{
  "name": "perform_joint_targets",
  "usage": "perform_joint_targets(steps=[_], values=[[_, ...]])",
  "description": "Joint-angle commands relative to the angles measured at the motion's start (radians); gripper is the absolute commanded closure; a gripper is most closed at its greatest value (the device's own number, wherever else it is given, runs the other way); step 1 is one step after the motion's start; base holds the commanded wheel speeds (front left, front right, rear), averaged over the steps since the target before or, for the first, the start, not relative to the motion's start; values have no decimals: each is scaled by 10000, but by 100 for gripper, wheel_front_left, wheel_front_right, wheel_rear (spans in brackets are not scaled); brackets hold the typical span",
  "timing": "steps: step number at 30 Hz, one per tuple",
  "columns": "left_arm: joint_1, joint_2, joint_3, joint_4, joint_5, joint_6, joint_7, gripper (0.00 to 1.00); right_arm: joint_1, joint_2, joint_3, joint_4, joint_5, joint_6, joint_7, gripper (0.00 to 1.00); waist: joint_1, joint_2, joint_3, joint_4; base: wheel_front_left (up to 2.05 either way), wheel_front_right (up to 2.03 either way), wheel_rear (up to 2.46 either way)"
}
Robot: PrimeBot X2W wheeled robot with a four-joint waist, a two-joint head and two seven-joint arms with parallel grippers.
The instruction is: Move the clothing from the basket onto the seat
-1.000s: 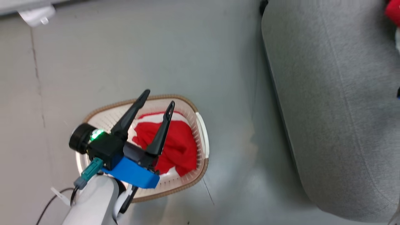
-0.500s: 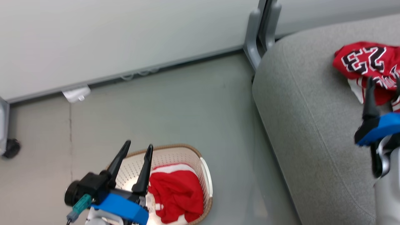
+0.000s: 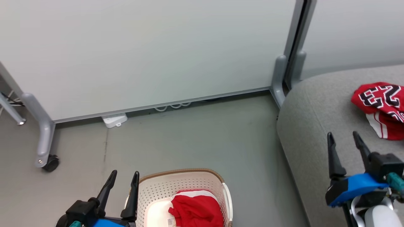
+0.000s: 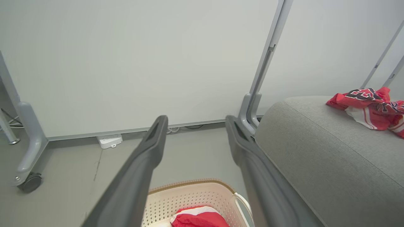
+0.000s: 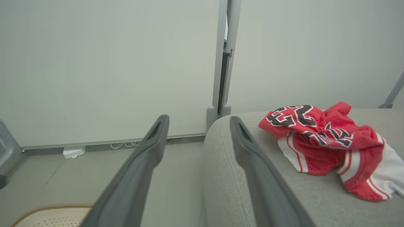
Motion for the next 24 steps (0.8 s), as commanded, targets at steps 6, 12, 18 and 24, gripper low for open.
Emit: perform_joint_targets(steps=[6, 12, 18, 24], values=[[229, 101, 410, 54, 153, -38, -32, 0, 1152, 413, 365, -798, 30, -10, 38, 0, 2, 0, -237, 548, 0, 0, 0], [320, 87, 688, 74, 171, -38, -32, 0, 1696, 512, 757, -1085, 165, -10, 103, 0, 2, 0, -234, 659, 0, 0, 0], [361, 58, 791, 38, 216, -38, -32, 0, 1805, 531, 916, -1207, 350, -10, 119, 0, 2, 0, -189, 668, 0, 0, 0], [304, 13, 797, 48, 250, -38, -32, 0, 1729, 532, 973, -1269, 398, -10, 130, 0, 2, 0, -89, 673, 0, 0, 0]])
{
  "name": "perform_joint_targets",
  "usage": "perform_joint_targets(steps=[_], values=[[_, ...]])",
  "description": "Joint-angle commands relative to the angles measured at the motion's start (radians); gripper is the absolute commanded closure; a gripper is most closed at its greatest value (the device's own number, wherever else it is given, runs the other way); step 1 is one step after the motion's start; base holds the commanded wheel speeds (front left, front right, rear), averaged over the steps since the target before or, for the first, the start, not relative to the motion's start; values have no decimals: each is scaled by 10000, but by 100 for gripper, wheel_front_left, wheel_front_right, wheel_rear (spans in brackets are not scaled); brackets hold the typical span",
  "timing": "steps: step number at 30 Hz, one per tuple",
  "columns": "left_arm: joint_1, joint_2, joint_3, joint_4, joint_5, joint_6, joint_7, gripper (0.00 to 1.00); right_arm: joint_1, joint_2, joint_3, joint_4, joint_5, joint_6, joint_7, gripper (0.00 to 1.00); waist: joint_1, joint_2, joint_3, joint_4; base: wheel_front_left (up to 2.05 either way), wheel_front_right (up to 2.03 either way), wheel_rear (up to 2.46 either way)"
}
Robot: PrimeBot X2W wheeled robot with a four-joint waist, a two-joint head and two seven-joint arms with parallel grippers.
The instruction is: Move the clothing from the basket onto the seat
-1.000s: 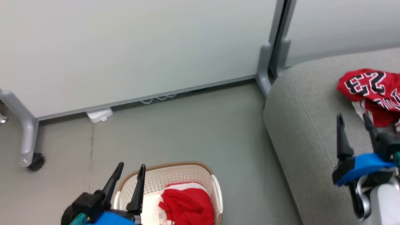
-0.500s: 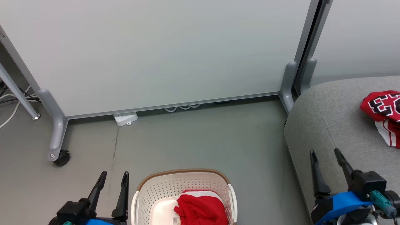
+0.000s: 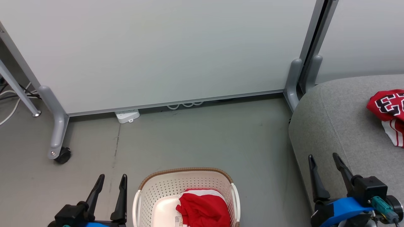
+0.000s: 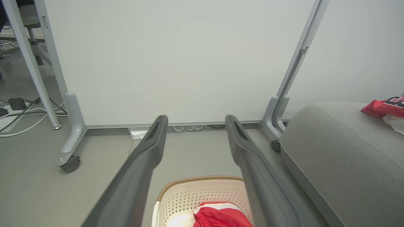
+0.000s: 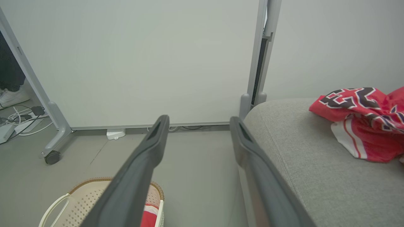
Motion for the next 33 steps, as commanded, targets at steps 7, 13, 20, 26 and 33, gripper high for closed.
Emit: perform_joint_targets(steps=[7, 13, 20, 26, 33], values=[[-121, -18, -65, 49, 20, -38, -34, 0, -82, 35, 110, -35, 82, -10, 42, 0, 1, 0, 170, 14, 0, 0, 0], [-266, 54, -80, 29, 0, -38, -34, 0, -281, 35, 205, -142, 158, -10, 7, 0, 1, 0, 495, -39, 0, 0, 0], [-939, 166, -502, 160, -21, -38, -34, 0, -1136, 32, 347, -624, 197, -10, -33, 0, 1, 0, 1861, -338, 0, 0, 0], [-1909, 269, -1095, 594, -74, -38, -32, 0, -2134, 31, 579, -961, 114, -10, -175, 0, 1, 0, 3435, -779, 0, 0, 0], [-3474, 363, -2194, 1673, -269, -39, -34, 0, -3102, 31, 730, -1354, 176, -11, -359, 0, 1, 0, 5248, -1280, 0, 0, 0]])
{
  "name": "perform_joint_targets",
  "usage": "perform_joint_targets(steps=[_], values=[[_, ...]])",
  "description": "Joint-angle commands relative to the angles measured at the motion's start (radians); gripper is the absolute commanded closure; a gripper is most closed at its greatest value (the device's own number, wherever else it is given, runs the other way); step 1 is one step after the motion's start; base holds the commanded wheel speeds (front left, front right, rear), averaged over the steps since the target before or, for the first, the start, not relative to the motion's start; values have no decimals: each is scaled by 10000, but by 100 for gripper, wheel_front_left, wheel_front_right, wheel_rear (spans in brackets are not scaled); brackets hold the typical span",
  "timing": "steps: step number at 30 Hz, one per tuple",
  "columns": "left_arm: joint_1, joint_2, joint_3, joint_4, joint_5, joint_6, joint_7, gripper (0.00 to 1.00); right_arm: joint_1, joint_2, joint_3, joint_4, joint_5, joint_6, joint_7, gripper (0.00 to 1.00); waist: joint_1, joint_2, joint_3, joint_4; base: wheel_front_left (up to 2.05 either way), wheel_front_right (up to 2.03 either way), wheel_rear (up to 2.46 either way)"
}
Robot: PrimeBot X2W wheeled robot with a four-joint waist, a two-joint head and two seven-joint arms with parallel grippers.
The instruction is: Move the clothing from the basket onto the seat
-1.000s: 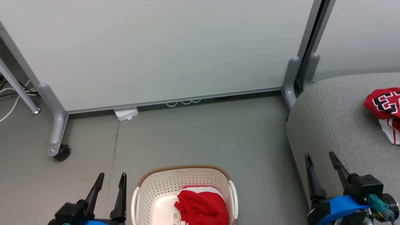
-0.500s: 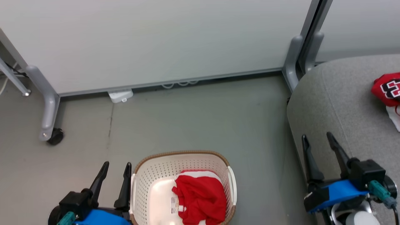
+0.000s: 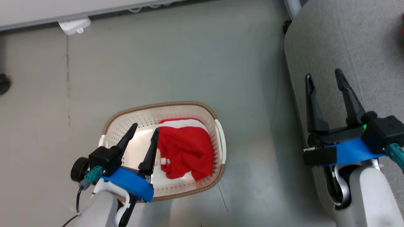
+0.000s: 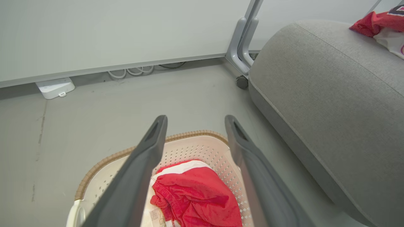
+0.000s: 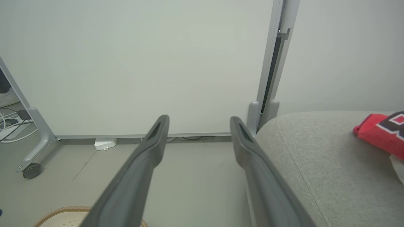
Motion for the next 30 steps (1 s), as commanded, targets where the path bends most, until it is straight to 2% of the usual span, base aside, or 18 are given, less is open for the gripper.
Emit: perform_joint_targets(steps=[1, 14, 23, 30], values=[[-277, 100, -52, 87, -42, -39, -34, 0, -247, 23, 74, -75, 82, -11, -62, 0, -4, 0, 1057, -508, 0, 0, 0], [-2282, 296, -1376, 2809, -721, -39, -32, 0, -1397, 27, 1146, 406, 959, -11, -906, 0, -4, 0, 3266, -2000, 0, 0, 0], [-3305, 433, -2541, 4399, -1135, -37, 6, 0, -1672, 27, 1615, 814, 1534, -11, -1412, 0, -4, 0, 4255, -2845, 0, 0, 0], [-3929, 824, -2883, 5382, -1446, -28, 245, 0, -1878, 26, 1986, 827, 1962, -11, -1647, 0, -4, 0, 4837, -3378, 0, 0, 0]])
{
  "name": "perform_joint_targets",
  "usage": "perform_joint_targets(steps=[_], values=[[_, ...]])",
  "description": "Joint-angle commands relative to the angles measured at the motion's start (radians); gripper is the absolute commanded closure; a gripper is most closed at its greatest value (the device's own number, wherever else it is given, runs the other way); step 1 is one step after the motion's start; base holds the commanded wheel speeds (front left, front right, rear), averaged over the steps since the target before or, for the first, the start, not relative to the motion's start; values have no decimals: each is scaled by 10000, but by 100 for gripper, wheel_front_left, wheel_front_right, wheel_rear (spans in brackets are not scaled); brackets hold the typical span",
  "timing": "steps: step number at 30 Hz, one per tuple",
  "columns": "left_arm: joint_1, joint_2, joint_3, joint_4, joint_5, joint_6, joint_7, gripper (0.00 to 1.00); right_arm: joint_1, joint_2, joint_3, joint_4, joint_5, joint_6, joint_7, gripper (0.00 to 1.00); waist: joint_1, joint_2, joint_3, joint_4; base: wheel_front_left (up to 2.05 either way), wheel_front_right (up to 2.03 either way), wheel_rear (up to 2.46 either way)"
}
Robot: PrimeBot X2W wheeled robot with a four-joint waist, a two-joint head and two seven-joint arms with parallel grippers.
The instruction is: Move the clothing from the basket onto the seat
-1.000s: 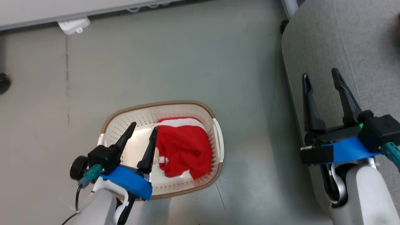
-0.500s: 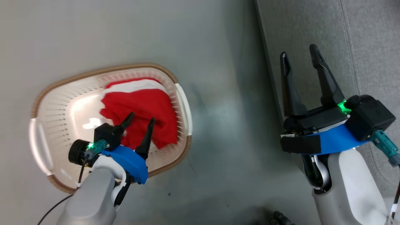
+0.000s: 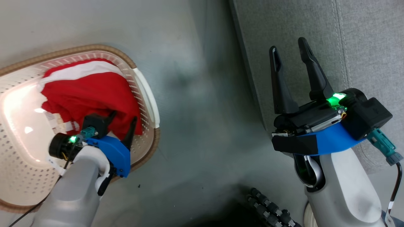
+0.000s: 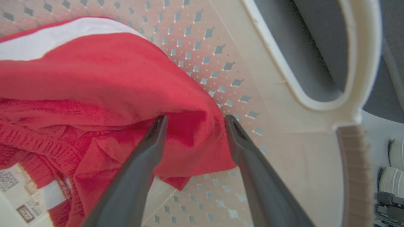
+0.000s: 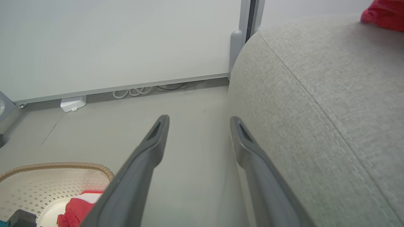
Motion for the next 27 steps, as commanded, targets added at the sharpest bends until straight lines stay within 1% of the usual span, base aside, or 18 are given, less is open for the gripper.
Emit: perform_joint_targets(steps=[1, 8, 9, 10, 17, 27], values=[[-245, 146, -65, 260, -71, -15, 76, 0, -130, 28, 72, 12, 152, -11, -89, 0, -2, 0, 312, -308, 0, 0, 0], [-635, 59, -321, 940, -274, -15, 234, 0, 233, 28, 21, 45, 251, -11, -164, 0, -2, 0, 405, -324, 0, 0, 0], [-668, 52, -370, 1010, -327, -15, 279, 77, 235, 28, 23, 53, 244, -11, -170, 0, -2, 0, 407, -329, 0, 0, 0], [-697, 30, -440, 1063, -362, -15, 329, 100, 232, 28, 26, 55, 244, -11, -175, 0, -2, 0, 404, -336, 0, 0, 0], [-815, 74, -779, 1212, -746, -15, 349, 100, 146, 28, 48, -7, 335, -11, -156, 0, -2, 0, 363, -375, 0, 0, 0], [-978, 199, -1017, 1328, -1146, -15, 167, 100, -58, 28, 181, 39, 366, -11, -159, 0, -2, 0, 318, -348, 0, 0, 0]])
